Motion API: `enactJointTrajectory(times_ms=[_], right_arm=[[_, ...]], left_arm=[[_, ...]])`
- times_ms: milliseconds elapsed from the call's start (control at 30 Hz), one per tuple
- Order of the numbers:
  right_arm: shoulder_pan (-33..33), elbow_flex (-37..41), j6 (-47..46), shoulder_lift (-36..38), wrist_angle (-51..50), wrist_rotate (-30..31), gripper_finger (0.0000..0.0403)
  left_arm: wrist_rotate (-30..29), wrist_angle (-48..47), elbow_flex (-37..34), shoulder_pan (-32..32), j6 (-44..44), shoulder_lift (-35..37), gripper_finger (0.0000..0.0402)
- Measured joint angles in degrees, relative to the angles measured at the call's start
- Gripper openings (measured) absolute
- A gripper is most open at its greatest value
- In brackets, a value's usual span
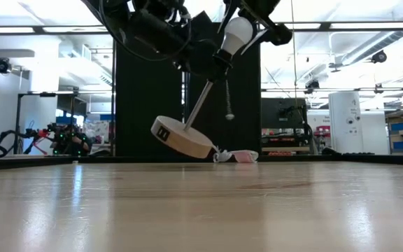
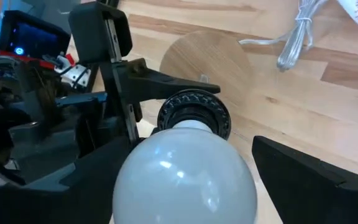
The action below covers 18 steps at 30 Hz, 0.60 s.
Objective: Screw lightbulb
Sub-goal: Remove the lightbulb from the lamp
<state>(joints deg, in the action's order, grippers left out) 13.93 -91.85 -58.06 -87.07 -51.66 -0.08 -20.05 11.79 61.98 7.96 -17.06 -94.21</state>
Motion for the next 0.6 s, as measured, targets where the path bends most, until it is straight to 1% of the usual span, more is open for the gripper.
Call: enactJointTrajectory(times_ms=[233,333,400,500,600], right_arm=[[0.0,-0.4,0.8,0.0,0.1,-1.5,0.0263],[0.0,-0.4,1.8,0.0,-0.1,-1.5,0.0239],[0.0,-0.4,3.2,0.0,-0.2,-1.6,0.0234],[0.0,-0.4,6.6,0.0,-0.4,-2.7,0.0241],[0.0,-0.4,11.4,0.0,-0.7,-4.5,0.0250]], left_arm=[[0.7,-2.1,0.0,0.7,1.7,0.0,0.0143],[4.4,-2.2,0.0,1.4,3.0,0.1,0.0143],[6.2,-2.4,-0.1,1.9,3.7,0.2,0.0143],[8.6,-3.1,0.0,2.2,4.1,0.3,0.0143],[13.5,-3.8,0.2,2.5,4.4,0.4,0.0143]])
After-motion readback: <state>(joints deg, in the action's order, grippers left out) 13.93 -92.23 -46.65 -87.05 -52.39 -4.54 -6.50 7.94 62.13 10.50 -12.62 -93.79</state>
